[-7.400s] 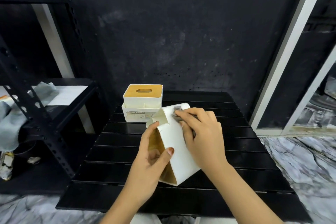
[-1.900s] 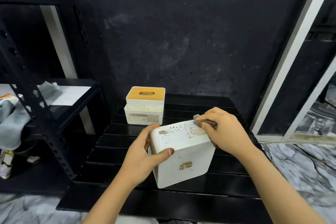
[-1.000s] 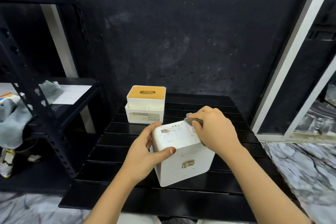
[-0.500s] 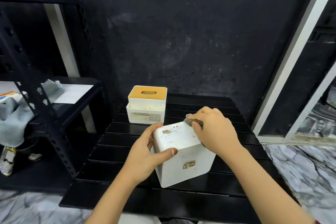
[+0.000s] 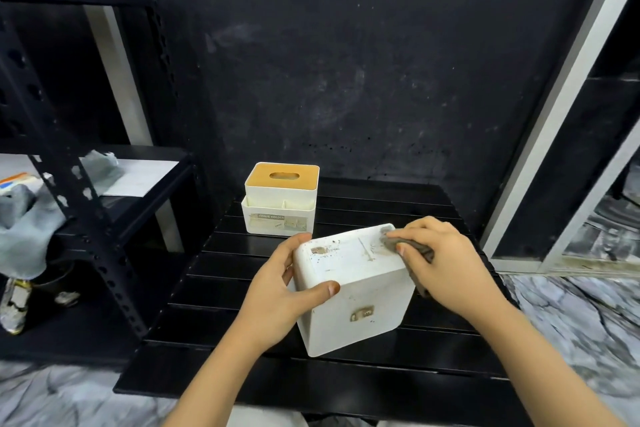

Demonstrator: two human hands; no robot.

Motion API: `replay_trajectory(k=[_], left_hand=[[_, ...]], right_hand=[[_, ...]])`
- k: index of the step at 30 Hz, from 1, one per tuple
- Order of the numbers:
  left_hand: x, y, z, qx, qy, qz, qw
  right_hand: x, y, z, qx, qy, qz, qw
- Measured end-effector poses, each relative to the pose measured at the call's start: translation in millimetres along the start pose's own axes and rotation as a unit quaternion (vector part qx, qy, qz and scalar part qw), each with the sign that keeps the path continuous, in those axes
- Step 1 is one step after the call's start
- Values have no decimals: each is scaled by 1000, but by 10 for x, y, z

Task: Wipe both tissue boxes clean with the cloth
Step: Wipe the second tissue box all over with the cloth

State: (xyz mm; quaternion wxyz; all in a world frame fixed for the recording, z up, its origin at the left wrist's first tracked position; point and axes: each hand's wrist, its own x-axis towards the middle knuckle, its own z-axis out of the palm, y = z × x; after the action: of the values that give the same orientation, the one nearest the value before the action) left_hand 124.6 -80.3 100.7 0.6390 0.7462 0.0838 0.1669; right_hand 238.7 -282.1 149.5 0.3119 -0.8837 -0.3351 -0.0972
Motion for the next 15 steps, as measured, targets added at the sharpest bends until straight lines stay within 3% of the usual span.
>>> replay_trajectory(k=[10, 15], left_hand=[[43, 8, -89, 9, -31, -21, 999], [70, 76, -159, 29, -43, -34, 998]], right_hand=[[366, 167, 35, 118, -38, 18, 992], [191, 194, 5, 141, -18, 15, 990]])
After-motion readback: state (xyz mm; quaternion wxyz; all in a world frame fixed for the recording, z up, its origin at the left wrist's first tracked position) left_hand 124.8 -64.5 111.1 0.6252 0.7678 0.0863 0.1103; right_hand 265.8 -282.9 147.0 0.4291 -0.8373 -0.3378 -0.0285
